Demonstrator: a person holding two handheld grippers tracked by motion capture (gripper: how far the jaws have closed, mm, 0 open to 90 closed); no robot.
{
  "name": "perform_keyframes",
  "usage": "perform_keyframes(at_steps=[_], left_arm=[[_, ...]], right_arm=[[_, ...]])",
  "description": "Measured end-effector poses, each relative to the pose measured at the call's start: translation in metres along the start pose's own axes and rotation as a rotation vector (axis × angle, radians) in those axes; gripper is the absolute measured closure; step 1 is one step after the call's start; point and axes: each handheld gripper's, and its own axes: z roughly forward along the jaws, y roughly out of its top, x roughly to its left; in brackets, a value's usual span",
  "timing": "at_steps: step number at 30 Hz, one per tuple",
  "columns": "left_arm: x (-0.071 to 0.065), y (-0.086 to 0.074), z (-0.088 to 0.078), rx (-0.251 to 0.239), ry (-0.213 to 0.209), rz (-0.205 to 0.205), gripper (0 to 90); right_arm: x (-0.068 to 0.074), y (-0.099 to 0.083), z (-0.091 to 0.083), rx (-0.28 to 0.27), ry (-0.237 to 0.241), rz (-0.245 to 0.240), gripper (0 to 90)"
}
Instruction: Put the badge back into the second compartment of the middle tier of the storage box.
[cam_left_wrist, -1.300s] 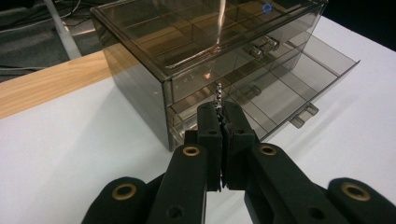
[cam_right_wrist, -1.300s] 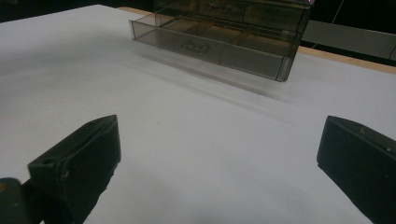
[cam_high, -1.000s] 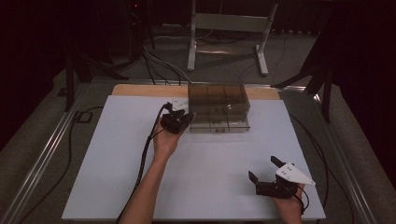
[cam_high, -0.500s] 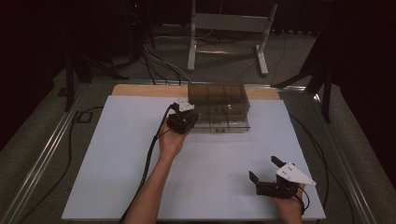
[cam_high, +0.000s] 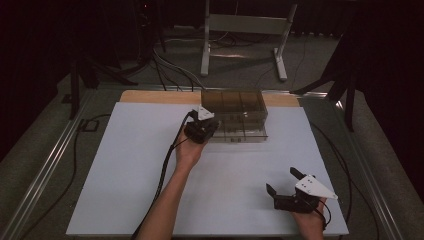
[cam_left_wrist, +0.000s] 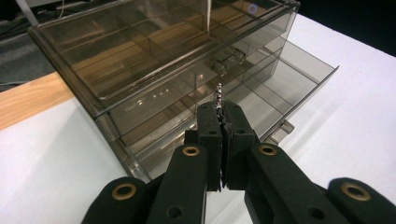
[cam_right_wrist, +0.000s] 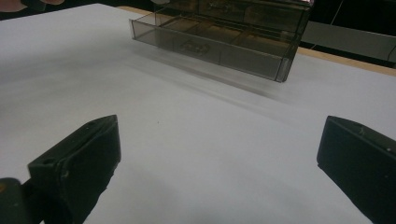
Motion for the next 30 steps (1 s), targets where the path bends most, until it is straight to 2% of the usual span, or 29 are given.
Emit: perform_keyframes(at_steps=[17, 30], left_arm=[[-0.010, 0.005, 0.015, 0.005, -0.006, 0.001, 89.2], [-0.018, 0.006, 0.026, 0.020, -0.009, 0.018, 89.2]], right_arm=[[-0.001, -0.001, -0.001, 0.001, -0.006, -0.009, 0.0], [0.000, -0.001, 0.000, 0.004, -0.002, -0.009, 0.0]])
